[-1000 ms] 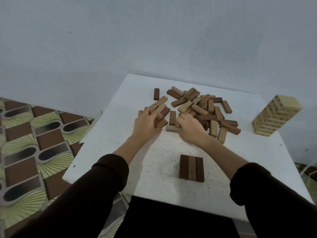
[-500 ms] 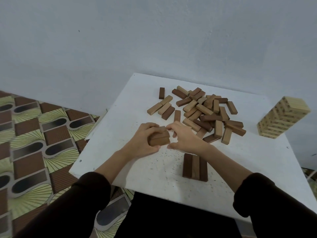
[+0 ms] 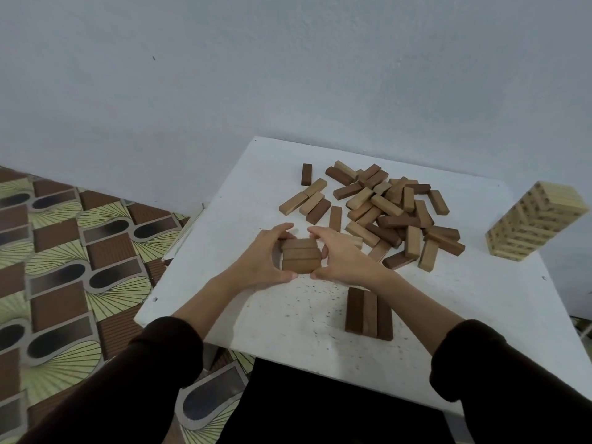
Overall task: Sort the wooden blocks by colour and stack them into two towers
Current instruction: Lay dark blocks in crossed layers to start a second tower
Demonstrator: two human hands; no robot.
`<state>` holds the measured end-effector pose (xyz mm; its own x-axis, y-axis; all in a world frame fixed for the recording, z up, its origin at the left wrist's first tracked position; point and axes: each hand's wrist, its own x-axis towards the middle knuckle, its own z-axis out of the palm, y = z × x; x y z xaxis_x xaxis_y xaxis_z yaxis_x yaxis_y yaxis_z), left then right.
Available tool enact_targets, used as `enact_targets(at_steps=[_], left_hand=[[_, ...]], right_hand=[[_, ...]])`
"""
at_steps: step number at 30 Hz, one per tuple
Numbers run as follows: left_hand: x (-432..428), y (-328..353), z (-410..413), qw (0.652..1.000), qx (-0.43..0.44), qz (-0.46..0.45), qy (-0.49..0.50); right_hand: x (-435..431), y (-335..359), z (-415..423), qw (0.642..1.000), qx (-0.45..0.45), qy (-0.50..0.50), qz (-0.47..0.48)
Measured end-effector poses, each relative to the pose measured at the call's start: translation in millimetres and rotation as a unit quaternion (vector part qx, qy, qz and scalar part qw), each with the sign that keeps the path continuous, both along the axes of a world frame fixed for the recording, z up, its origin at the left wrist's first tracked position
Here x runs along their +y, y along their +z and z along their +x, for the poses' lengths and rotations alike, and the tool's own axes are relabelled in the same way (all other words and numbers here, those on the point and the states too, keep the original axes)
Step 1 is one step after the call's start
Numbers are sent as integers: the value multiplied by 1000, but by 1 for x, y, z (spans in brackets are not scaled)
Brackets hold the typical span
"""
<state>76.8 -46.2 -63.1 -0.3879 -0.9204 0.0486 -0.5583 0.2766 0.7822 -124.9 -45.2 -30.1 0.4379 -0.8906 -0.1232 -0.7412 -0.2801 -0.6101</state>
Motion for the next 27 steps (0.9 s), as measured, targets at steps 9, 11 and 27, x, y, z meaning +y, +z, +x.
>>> enact_targets(at_steps=[9,11,27], left_hand=[[-1,0,0,1000,-2,0,3],[1,1,-1,1000,-2,4,0],[1,6,4,999,-7,34,-4]], right_hand=[[-1,-6,-2,1000,3,4,-18],[-1,-6,-3,1000,4,4,-18],[-1,-4,-5,1000,7,9,-3]])
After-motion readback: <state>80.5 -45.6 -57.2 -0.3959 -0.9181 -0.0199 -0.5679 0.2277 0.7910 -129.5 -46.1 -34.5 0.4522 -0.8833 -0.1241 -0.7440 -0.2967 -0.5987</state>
